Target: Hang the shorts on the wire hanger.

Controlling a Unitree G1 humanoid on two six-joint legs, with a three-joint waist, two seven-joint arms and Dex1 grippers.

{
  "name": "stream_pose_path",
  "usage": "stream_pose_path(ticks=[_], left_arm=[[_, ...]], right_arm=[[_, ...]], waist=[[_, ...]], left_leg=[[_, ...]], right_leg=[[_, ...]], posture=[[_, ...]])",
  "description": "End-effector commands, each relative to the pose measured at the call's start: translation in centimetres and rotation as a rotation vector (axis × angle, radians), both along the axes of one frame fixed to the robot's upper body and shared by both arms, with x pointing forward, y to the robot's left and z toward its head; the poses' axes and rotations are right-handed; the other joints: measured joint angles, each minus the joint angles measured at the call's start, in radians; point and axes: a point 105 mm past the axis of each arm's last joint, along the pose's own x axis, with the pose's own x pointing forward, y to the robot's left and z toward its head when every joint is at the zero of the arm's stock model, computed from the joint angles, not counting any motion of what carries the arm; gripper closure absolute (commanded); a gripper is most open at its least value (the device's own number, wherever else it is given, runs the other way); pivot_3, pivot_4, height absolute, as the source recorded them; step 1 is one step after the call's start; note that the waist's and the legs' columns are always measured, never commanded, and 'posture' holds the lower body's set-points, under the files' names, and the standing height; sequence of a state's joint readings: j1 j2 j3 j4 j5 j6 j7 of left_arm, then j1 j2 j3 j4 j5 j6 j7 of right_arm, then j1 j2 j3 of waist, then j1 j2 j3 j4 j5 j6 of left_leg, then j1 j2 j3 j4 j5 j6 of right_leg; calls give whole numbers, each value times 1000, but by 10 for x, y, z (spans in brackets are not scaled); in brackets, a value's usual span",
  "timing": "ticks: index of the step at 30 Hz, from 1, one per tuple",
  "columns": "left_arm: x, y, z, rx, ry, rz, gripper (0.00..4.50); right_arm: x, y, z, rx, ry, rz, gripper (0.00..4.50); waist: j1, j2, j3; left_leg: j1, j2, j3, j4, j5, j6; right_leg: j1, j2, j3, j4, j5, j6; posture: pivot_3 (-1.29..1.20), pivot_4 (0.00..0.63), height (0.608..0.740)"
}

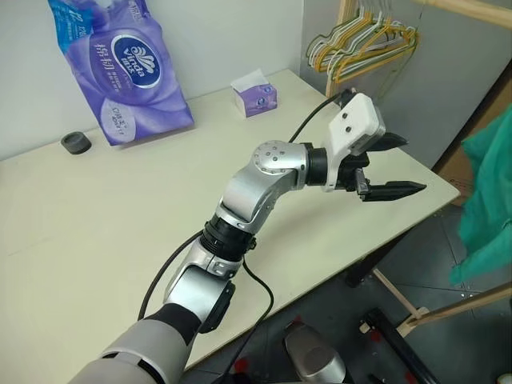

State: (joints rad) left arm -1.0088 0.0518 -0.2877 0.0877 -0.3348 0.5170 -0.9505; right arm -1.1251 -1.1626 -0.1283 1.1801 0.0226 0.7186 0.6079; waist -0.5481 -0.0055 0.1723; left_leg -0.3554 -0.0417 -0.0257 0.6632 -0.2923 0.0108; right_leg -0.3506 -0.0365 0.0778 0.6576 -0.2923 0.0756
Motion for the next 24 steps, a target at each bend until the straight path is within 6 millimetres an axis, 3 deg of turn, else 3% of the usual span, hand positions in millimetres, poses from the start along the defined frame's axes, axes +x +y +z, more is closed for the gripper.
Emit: stream_pose_path(ticks=[1, 5, 8, 19, 24], left_arm=[[-9, 0, 9, 18, -67, -50, 209], [-9, 1, 8, 33, -84, -60, 209], [-10, 0, 8, 40, -98, -66, 174], [-11, -1, 5, 60, -133, -81, 174], [-9, 0, 4, 61, -139, -81, 174]], right_arm=[[2, 2, 8, 17, -38, -2, 4500], [5, 6, 10, 48, -66, 7, 4500], [8, 10, 12, 86, -92, 5, 3810], [12, 15, 35, 159, -220, -27, 116], [14, 12, 53, 103, -294, -56, 47]], waist=[[0, 0, 0], [0, 0, 0], [0, 1, 0], [-3, 5, -3], [-4, 8, -5]], left_leg=[[0, 0, 0, 0, 0, 0], [0, 0, 0, 0, 0, 0], [0, 0, 0, 0, 0, 0], [0, 0, 1, 0, 0, 0], [0, 0, 1, 0, 0, 0]], right_leg=[[0, 0, 0, 0, 0, 0], [0, 0, 0, 0, 0, 1], [0, 0, 0, -1, 1, 1], [0, -1, 1, -1, 1, 2], [0, -1, 2, -1, 1, 2]], posture=[[-519, 171, 740], [-518, 165, 740], [-519, 158, 740], [-529, 126, 740], [-530, 116, 740]])
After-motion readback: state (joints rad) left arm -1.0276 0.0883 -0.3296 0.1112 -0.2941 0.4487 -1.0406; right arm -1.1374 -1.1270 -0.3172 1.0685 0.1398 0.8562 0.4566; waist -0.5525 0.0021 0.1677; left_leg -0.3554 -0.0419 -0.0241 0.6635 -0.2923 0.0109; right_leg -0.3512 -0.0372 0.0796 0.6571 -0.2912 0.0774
